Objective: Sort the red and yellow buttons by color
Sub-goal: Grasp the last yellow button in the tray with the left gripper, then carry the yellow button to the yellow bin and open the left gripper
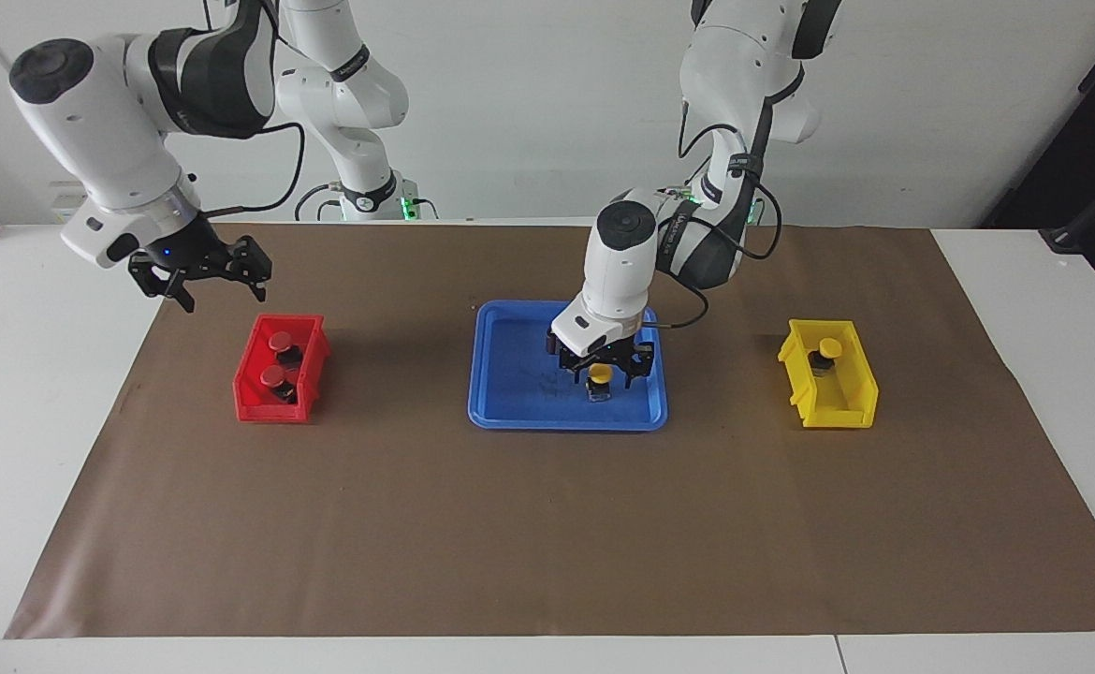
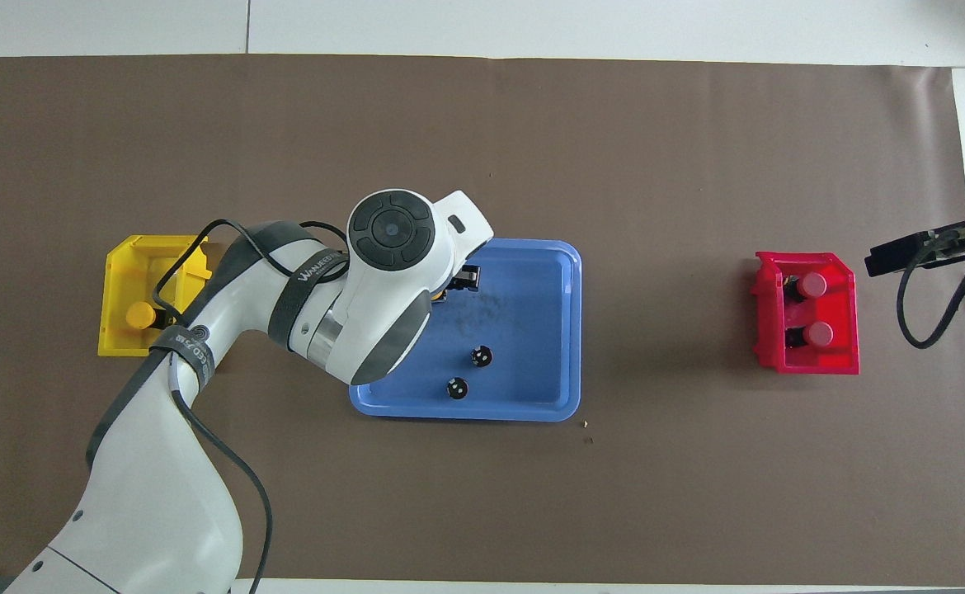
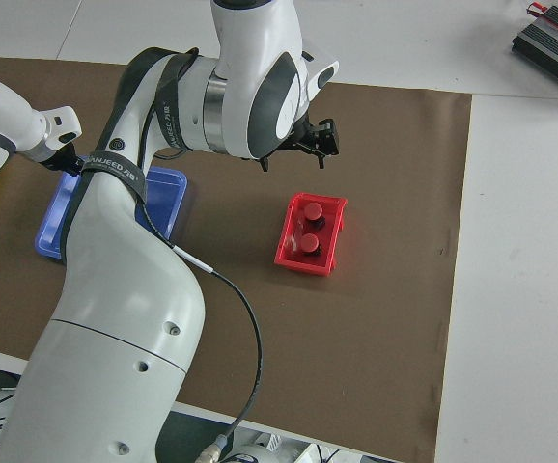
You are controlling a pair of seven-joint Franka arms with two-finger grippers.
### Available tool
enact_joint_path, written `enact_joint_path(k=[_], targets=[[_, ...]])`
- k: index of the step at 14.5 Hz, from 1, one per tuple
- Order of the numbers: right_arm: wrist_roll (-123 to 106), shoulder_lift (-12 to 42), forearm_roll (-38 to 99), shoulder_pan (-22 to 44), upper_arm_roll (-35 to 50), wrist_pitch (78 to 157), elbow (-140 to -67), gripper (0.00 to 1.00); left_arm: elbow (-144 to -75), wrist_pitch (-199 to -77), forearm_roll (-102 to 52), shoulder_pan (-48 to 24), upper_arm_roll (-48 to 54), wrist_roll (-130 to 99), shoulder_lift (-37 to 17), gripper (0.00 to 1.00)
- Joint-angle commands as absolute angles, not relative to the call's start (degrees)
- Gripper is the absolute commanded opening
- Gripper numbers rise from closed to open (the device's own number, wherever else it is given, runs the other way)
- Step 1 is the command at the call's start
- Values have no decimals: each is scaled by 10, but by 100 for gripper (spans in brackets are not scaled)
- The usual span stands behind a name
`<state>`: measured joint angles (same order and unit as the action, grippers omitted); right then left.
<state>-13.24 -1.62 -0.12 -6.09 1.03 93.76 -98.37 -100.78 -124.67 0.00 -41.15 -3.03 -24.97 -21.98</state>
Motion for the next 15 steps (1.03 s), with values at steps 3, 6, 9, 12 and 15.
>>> enact_joint_path(k=[3,6,9,12,15], targets=[[-120,-30,-4,-69,7,854,-941,100,-1020,-1236,-17,-414,-40,-283,-209,3],[-113,-33,-4,-92,4,884,-958,100,-1011,-1220,-44,-410,-47,-282,-192,2],[-111,-20,-10,-76,-4,885,-950,100,-979,-1126,-44,-341,-47,-236,-131,2],[-108,-20,-11,-80,-1,888,-947,100,-966,-1061,-38,-235,-50,-96,-95,2],[-103,-20,-11,-80,-2,888,-947,100,-969,-1051,-4,-138,-53,16,-88,2]])
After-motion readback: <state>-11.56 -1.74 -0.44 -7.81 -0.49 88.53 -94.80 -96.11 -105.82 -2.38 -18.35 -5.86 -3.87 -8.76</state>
